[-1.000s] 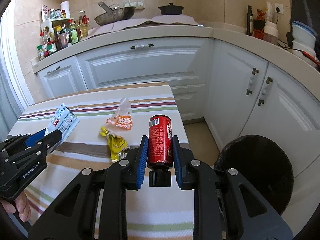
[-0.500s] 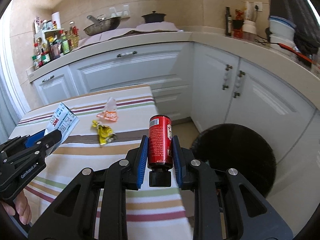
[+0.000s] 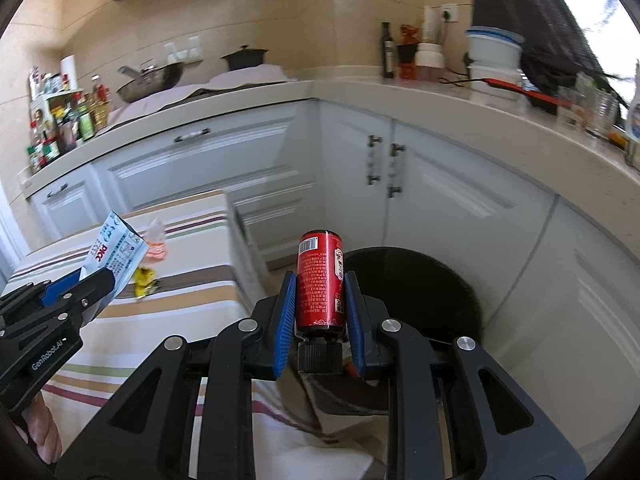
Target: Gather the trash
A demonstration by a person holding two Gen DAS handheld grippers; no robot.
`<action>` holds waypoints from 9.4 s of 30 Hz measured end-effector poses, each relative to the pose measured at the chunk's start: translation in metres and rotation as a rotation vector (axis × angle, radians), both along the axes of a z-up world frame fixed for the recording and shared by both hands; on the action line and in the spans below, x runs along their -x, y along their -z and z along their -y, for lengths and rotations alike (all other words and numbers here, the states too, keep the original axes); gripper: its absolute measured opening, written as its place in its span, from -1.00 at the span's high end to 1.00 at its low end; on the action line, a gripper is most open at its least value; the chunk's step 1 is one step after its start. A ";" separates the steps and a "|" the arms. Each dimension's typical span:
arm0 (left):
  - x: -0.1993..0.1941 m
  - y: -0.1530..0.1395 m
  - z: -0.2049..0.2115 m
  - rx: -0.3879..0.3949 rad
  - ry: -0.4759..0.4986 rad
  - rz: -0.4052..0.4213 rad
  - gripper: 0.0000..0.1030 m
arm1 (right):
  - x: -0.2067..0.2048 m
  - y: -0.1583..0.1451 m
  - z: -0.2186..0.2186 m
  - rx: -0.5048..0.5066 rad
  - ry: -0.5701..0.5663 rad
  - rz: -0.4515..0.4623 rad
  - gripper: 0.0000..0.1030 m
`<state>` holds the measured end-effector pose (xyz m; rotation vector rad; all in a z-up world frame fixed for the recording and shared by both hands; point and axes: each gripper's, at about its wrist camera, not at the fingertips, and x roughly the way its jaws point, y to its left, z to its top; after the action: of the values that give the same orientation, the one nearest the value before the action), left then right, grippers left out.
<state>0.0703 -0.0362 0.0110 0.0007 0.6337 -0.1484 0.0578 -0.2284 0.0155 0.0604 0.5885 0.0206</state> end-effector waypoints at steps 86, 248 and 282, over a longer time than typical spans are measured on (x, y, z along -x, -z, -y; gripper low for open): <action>-0.010 0.051 -0.188 -0.063 -0.503 -0.132 -0.17 | -0.088 0.051 -0.199 0.022 -0.425 -0.130 0.16; -0.095 0.060 0.166 -0.129 0.207 -0.076 0.56 | -0.082 0.075 0.106 -0.011 0.233 -0.112 0.45; -0.062 0.021 0.133 -0.134 0.146 0.032 -0.54 | -0.037 0.033 0.094 0.014 0.279 -0.022 -0.16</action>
<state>0.1322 -0.1691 -0.0096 0.1792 0.6103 -0.2464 0.0951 -0.3227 -0.0176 0.1284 0.5979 -0.2557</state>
